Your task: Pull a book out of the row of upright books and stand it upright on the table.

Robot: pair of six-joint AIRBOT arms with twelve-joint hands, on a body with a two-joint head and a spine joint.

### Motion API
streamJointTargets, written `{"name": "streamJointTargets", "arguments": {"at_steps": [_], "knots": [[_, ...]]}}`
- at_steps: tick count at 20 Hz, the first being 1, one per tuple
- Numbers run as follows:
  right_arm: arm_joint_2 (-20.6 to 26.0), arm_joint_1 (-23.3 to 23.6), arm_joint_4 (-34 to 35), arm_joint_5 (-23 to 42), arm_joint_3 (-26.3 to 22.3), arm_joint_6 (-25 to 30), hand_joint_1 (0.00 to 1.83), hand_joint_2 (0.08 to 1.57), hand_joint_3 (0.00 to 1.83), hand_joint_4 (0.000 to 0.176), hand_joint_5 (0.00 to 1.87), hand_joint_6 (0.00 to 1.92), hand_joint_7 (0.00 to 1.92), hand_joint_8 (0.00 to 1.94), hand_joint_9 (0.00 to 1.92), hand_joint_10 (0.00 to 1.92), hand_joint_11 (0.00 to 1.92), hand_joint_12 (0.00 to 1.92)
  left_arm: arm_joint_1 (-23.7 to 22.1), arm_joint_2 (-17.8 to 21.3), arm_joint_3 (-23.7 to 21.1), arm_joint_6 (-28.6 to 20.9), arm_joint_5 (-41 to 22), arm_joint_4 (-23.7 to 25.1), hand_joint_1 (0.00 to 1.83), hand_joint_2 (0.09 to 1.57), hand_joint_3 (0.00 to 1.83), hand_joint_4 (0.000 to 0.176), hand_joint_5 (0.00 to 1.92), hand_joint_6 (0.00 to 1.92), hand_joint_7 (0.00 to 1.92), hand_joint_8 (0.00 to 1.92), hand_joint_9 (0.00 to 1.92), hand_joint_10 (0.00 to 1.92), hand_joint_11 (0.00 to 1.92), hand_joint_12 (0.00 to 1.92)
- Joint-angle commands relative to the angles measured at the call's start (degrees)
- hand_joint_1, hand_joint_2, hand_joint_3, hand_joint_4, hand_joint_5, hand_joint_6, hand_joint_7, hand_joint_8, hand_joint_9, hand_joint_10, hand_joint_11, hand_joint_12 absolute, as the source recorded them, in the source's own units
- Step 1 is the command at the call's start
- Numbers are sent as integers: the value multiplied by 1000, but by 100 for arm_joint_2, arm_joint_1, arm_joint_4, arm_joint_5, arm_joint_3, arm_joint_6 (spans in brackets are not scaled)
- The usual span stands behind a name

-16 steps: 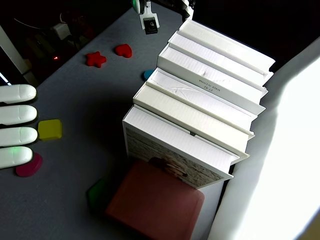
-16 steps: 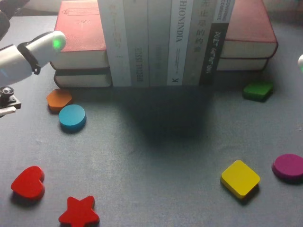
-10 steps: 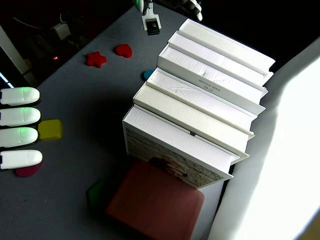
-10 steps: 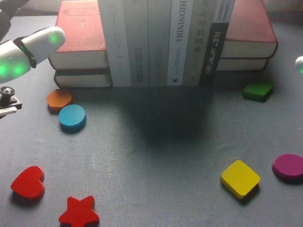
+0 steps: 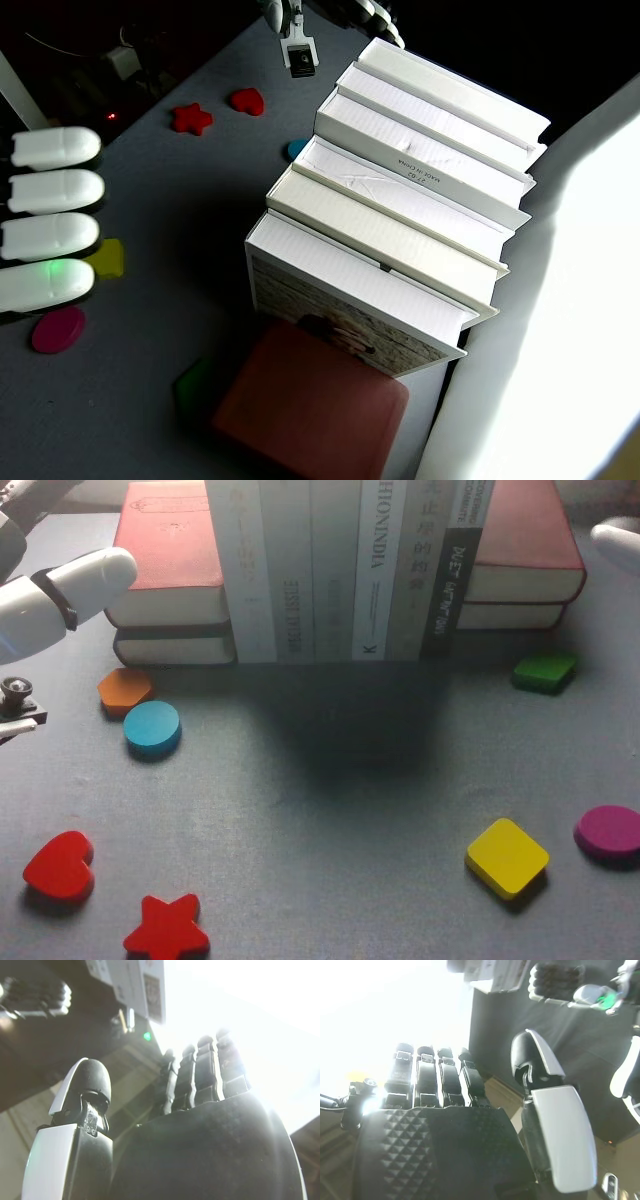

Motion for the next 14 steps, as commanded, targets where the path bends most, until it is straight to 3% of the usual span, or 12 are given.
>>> {"name": "streamJointTargets", "arguments": {"at_steps": [1,4,7,10,14], "knots": [[-101,265,-25,174,96,27,605,1357,10,0,34,12,0,0,0,0,0,0,-16,-24,21,-59,-693,-126,408,1412,0,1,44,0,10,0,0,0,0,0],[-434,968,-392,-636,388,27,350,1366,10,0,36,11,0,0,0,0,0,0,9,-46,33,-68,-693,-146,390,1411,0,10,11,0,0,0,0,0,0,0],[-828,1634,-774,-1473,696,22,294,1341,0,0,67,18,0,0,0,0,0,0,67,-101,54,-102,-693,-193,430,1399,0,1,25,4,5,1,0,0,0,0],[-1110,1913,-927,-1909,914,21,148,1316,0,0,57,10,0,0,0,0,0,0,85,-189,121,-193,-694,-223,435,1393,0,0,39,8,21,7,0,0,0,0],[-1417,2121,-1020,-2317,1186,20,98,1352,8,0,109,27,0,0,0,0,0,0,91,-194,129,-191,-708,-236,419,1400,0,0,52,6,11,0,0,0,0,0]]}}
